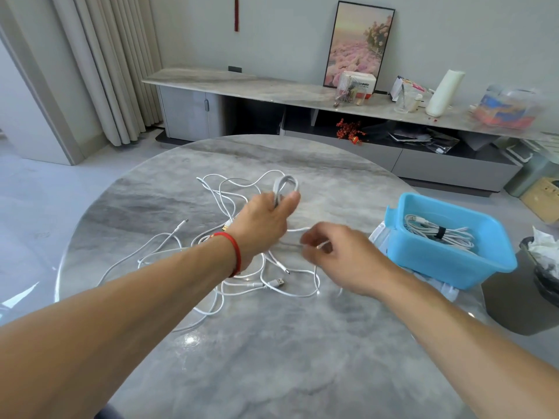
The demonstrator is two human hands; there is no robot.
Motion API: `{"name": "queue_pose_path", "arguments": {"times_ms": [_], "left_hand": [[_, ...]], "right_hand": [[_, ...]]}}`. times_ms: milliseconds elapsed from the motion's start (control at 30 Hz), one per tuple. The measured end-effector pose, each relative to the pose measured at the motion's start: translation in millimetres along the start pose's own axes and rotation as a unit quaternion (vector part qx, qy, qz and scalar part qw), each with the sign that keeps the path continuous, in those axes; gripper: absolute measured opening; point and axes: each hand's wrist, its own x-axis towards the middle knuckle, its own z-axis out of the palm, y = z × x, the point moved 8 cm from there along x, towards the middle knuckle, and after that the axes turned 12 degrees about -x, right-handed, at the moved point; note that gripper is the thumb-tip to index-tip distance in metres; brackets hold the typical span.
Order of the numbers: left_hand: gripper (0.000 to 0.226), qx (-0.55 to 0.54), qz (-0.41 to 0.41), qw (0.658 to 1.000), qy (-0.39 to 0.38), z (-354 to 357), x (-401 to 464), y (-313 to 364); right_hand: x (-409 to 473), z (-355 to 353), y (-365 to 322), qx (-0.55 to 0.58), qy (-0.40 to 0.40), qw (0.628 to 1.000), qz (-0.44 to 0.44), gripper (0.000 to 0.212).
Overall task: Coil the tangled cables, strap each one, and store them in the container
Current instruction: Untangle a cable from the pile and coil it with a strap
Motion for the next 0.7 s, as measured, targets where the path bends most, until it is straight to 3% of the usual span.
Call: {"name": "queue_pose_path", "arguments": {"times_ms": [67,133,267,467,567,633,700], "left_hand": [[0.045,-0.149,-0.044,0.988,0.007,-1.4,0.1,-6.6],[0.038,-0.259,-0.074,0.963,0.009,-0.4,-1.4,-8.1],[0.038,-0.304,-0.084,0.948,0.041,-8.1,1.5,-5.8],[0.040,-0.222,-0.047,0.971,0.073,-12.8,6.0,-3.7],[0.041,-0.192,-0.036,0.975,0.107,-23.2,6.1,-3.2],[0.043,-0.104,-0.012,0.986,0.128,-34.2,7.3,-1.2],[0.048,0.036,0.011,0.993,0.108,-37.1,9.7,1.0]], "right_hand": [[-3.1,14.9,-3.7,-0.016,-0.049,0.998,-0.021,0.010],[-3.7,13.5,-9.5,-0.023,-0.045,0.998,-0.034,0.009],[-6.5,8.9,-24.4,-0.051,-0.065,0.994,-0.069,0.020],[-20.3,19.4,-46.3,-0.053,-0.122,0.986,-0.101,0.016],[-22.8,20.6,-47.7,0.002,-0.152,0.985,-0.077,0.017],[-22.6,16.3,-47.4,-0.031,-0.146,0.985,-0.090,0.016],[-20.4,1.2,-53.3,-0.120,-0.077,0.980,-0.141,0.015]]}}
